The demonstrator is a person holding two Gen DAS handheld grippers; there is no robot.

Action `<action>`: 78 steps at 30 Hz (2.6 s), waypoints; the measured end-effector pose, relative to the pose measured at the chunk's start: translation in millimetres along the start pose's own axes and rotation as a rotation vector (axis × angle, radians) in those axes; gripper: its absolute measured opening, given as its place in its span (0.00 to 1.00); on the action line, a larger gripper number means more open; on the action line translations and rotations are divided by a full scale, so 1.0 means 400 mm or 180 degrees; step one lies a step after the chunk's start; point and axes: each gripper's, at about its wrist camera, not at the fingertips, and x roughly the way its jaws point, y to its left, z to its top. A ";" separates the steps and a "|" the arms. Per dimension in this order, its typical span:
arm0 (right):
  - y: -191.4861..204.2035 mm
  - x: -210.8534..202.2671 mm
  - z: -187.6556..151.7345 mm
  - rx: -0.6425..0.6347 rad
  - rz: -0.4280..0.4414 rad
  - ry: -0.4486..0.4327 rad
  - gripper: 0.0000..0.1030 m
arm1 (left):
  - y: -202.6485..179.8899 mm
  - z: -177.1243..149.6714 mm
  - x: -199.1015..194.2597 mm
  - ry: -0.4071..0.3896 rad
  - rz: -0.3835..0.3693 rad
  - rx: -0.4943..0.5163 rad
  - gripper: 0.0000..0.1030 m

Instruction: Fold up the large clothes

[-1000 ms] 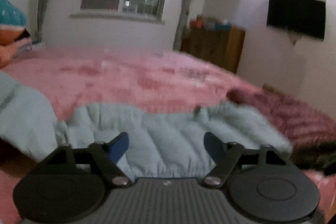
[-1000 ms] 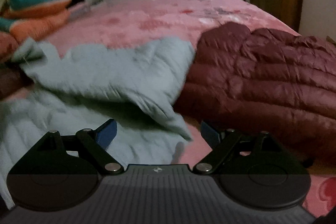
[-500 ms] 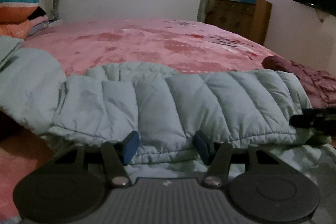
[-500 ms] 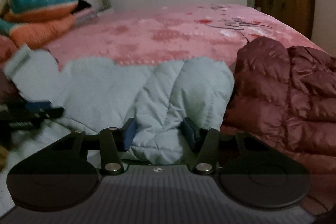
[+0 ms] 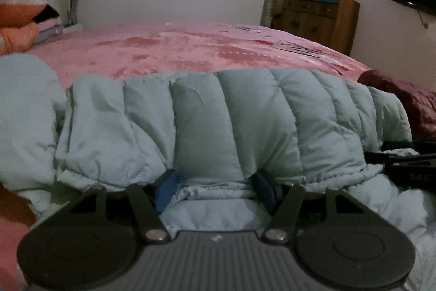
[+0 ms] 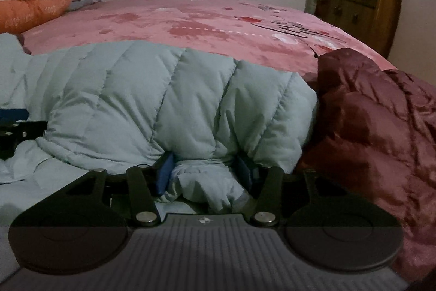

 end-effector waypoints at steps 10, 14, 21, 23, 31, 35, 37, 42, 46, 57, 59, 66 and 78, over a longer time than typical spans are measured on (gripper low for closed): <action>-0.017 -0.006 -0.005 0.0039 0.0083 -0.0053 0.67 | -0.013 0.001 -0.019 -0.0006 0.0079 0.0054 0.67; -0.018 -0.027 -0.007 0.0050 0.0182 -0.0099 0.82 | -0.026 0.007 -0.076 -0.0012 0.0137 0.0108 0.72; -0.003 -0.121 -0.021 0.0035 0.0153 -0.0182 1.00 | 0.046 0.003 -0.255 -0.0287 0.0396 -0.0332 0.79; 0.004 -0.156 -0.022 0.0075 0.0129 -0.0196 1.00 | 0.088 0.000 -0.296 -0.0352 0.0630 -0.0511 0.81; 0.105 -0.262 0.014 0.0329 0.0517 -0.0144 1.00 | 0.269 -0.045 -0.353 -0.0429 0.1170 -0.1011 0.87; 0.210 -0.259 0.068 0.0376 0.0943 -0.0111 1.00 | 0.321 -0.058 -0.353 -0.0403 0.1213 -0.1176 0.87; 0.270 -0.238 0.108 0.0402 0.1290 -0.0085 1.00 | 0.336 -0.053 -0.365 -0.0479 0.1265 -0.1234 0.87; 0.410 -0.152 0.205 0.0524 0.1988 -0.0022 1.00 | 0.397 -0.049 -0.400 -0.0698 0.1439 -0.1490 0.87; 0.514 -0.047 0.259 0.0609 0.2341 0.0015 1.00 | 0.461 -0.058 -0.413 -0.0767 0.1668 -0.1761 0.87; 0.724 0.124 0.292 0.1012 0.2838 0.0223 1.00 | 0.577 -0.092 -0.446 -0.0789 0.1804 -0.2425 0.87; 0.743 0.142 0.301 0.1049 0.2865 0.0209 0.97 | 0.580 -0.095 -0.451 -0.0791 0.1813 -0.2449 0.87; 0.772 0.145 0.315 0.1162 0.2980 0.0209 0.58 | 0.583 -0.100 -0.454 -0.0785 0.1812 -0.2506 0.87; 0.742 0.040 0.368 0.0720 0.2565 -0.0016 0.07 | 0.542 -0.086 -0.446 -0.0778 0.1598 -0.2326 0.87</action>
